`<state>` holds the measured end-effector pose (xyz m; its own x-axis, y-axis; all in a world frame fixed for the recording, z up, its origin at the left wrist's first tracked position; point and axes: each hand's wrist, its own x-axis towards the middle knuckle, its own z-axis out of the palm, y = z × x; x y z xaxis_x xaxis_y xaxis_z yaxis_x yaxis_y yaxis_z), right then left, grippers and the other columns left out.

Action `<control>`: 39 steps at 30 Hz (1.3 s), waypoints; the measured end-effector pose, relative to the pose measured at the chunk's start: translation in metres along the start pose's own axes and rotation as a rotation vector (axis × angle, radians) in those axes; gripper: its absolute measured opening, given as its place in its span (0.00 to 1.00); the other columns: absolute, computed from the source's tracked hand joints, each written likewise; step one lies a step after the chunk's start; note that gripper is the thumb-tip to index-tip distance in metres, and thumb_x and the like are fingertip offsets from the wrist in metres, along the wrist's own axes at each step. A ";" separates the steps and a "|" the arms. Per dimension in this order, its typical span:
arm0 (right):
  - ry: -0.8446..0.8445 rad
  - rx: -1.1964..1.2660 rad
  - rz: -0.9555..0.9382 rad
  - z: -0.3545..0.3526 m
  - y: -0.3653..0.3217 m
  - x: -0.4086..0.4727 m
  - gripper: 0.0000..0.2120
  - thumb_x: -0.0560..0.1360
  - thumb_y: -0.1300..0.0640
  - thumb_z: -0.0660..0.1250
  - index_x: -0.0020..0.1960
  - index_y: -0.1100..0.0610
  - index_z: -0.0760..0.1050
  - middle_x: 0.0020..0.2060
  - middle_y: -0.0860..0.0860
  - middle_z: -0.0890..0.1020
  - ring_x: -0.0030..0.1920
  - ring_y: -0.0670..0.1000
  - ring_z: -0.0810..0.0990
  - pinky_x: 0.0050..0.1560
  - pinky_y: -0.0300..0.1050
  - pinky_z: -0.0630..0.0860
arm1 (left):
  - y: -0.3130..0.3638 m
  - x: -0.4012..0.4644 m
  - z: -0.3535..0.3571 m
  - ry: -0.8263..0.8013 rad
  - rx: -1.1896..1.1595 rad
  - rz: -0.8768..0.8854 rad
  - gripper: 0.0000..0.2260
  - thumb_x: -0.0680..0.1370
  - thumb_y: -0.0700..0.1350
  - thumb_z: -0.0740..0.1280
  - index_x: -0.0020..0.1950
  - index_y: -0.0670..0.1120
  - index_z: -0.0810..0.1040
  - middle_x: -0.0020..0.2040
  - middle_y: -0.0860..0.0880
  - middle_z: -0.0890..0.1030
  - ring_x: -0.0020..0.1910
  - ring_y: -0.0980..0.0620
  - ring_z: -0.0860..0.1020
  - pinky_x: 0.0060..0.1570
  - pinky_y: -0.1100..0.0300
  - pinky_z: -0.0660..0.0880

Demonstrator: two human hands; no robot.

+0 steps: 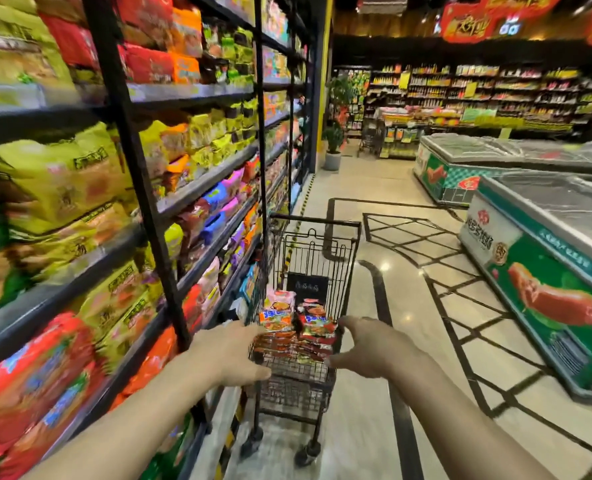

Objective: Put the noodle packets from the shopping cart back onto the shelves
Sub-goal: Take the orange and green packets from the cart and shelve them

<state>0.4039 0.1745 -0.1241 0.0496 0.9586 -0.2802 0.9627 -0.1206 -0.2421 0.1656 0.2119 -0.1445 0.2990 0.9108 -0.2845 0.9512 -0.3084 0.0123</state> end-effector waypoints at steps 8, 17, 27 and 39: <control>-0.058 -0.042 -0.019 -0.015 0.012 0.146 0.36 0.70 0.34 0.73 0.74 0.44 0.67 0.67 0.47 0.78 0.64 0.52 0.78 0.58 0.52 0.78 | -0.019 0.125 -0.019 -0.015 -0.034 -0.041 0.39 0.72 0.72 0.64 0.79 0.59 0.58 0.74 0.51 0.69 0.72 0.46 0.71 0.62 0.47 0.73; -0.112 -0.023 0.039 -0.012 0.001 0.308 0.43 0.73 0.33 0.71 0.81 0.46 0.58 0.76 0.49 0.70 0.74 0.54 0.71 0.67 0.53 0.74 | -0.080 0.290 -0.018 -0.041 -0.098 -0.022 0.38 0.72 0.71 0.65 0.78 0.58 0.60 0.75 0.52 0.69 0.73 0.47 0.70 0.67 0.46 0.70; -0.193 0.067 0.244 0.034 0.008 0.475 0.39 0.77 0.38 0.69 0.80 0.51 0.59 0.76 0.54 0.70 0.74 0.57 0.70 0.68 0.52 0.71 | -0.126 0.486 0.027 -0.192 -0.147 0.070 0.38 0.76 0.67 0.65 0.82 0.57 0.55 0.81 0.50 0.60 0.78 0.45 0.64 0.69 0.45 0.67; -0.243 0.233 0.428 0.179 0.087 0.592 0.38 0.74 0.37 0.71 0.78 0.49 0.63 0.66 0.57 0.77 0.64 0.58 0.78 0.61 0.54 0.78 | -0.119 0.626 0.187 -0.378 -0.343 -0.055 0.40 0.75 0.65 0.68 0.82 0.53 0.57 0.79 0.46 0.65 0.76 0.43 0.67 0.70 0.46 0.70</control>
<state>0.4693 0.6858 -0.4778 0.3350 0.7271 -0.5993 0.7843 -0.5677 -0.2503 0.2249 0.7673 -0.5029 0.2591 0.7410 -0.6195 0.9543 -0.0972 0.2828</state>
